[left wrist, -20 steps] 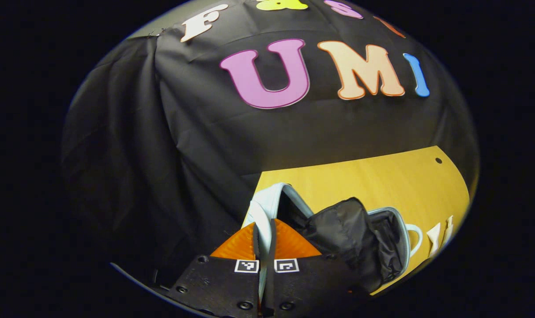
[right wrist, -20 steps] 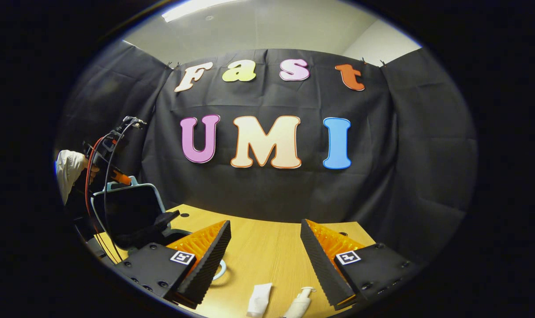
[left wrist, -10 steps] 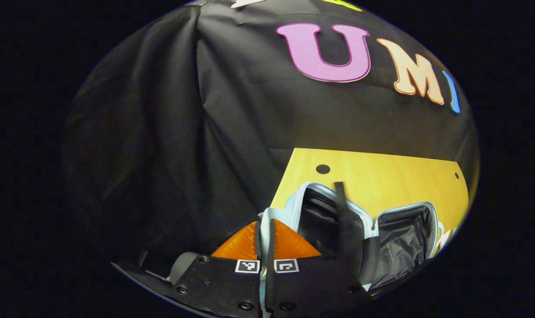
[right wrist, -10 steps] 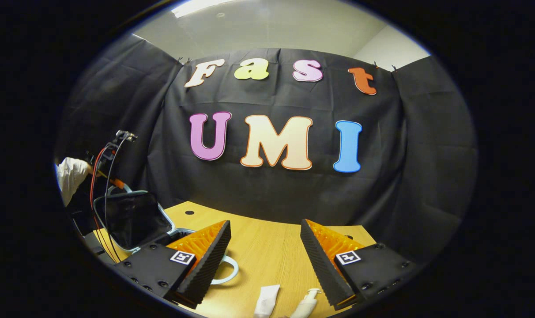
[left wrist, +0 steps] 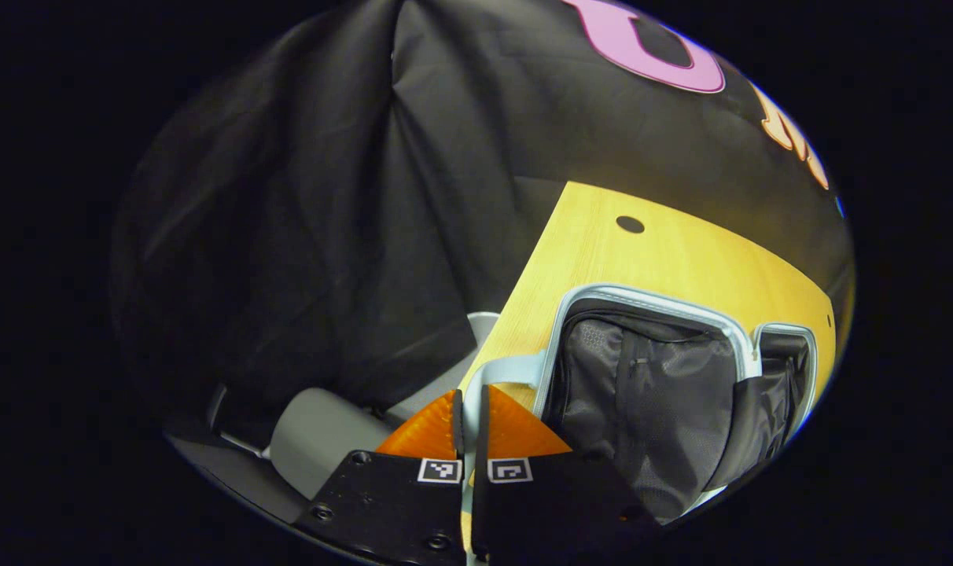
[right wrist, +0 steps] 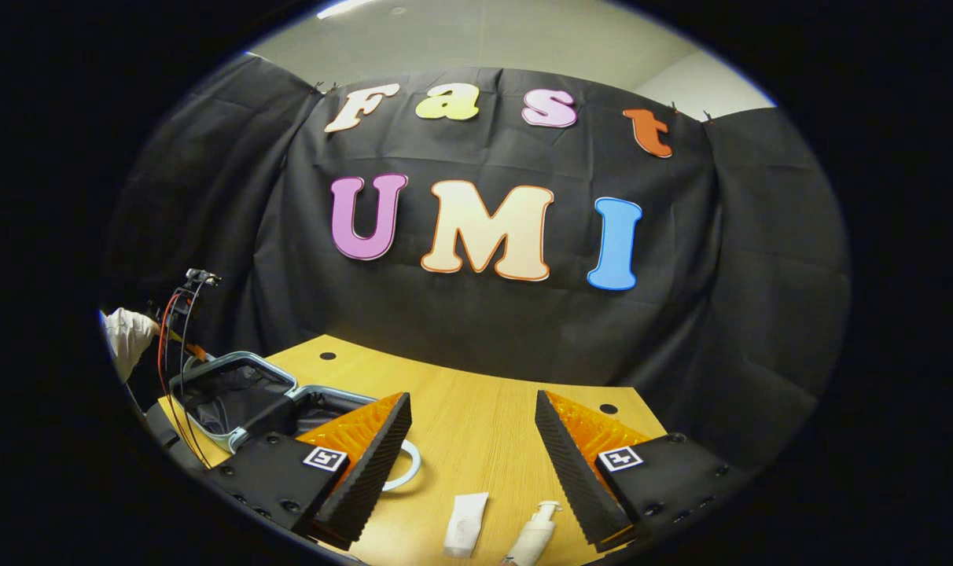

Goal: First open the suitcase, pack the skin care products into it, and then close the suitcase.

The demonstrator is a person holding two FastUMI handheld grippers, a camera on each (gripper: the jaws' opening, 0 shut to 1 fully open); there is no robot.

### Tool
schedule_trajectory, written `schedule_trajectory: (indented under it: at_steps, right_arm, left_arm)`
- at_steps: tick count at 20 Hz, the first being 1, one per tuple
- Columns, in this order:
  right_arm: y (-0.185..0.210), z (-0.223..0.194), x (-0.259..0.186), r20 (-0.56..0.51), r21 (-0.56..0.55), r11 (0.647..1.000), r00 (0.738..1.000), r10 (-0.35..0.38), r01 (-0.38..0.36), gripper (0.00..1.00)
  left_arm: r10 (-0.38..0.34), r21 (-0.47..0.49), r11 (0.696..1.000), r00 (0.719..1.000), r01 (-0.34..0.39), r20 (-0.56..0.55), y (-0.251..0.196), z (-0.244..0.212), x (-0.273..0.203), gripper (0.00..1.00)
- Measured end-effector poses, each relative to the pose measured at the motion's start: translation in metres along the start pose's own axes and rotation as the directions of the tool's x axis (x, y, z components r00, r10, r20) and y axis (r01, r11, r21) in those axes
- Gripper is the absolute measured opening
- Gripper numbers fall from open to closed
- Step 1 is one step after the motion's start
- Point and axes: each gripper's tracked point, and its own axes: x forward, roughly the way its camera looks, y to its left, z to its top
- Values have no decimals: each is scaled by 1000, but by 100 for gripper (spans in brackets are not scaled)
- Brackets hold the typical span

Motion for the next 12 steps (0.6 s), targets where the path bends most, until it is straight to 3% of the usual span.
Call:
schedule_trajectory:
  at_steps: [5,7,9,11,12]
  right_arm:
    - [3,4,-4,3,-12,1000,1000,-5,5,100]
    - [2,5,-6,5,-10,1000,1000,-2,2,100]
    - [-1,10,-8,21,-13,1000,1000,4,-4,100]
    - [-4,12,-9,29,-16,1000,999,17,-17,100]
    - [-6,14,-9,35,-18,1000,999,25,-24,100]
  left_arm:
    - [49,22,998,996,-51,78,2,14,-10,0]
    - [98,1,995,990,-98,103,-1,12,-12,13]
    - [176,-23,984,969,-175,176,16,21,-11,56]
    - [214,-67,977,944,-204,250,20,38,-29,100]
    - [233,-83,972,929,-218,288,19,44,-40,95]
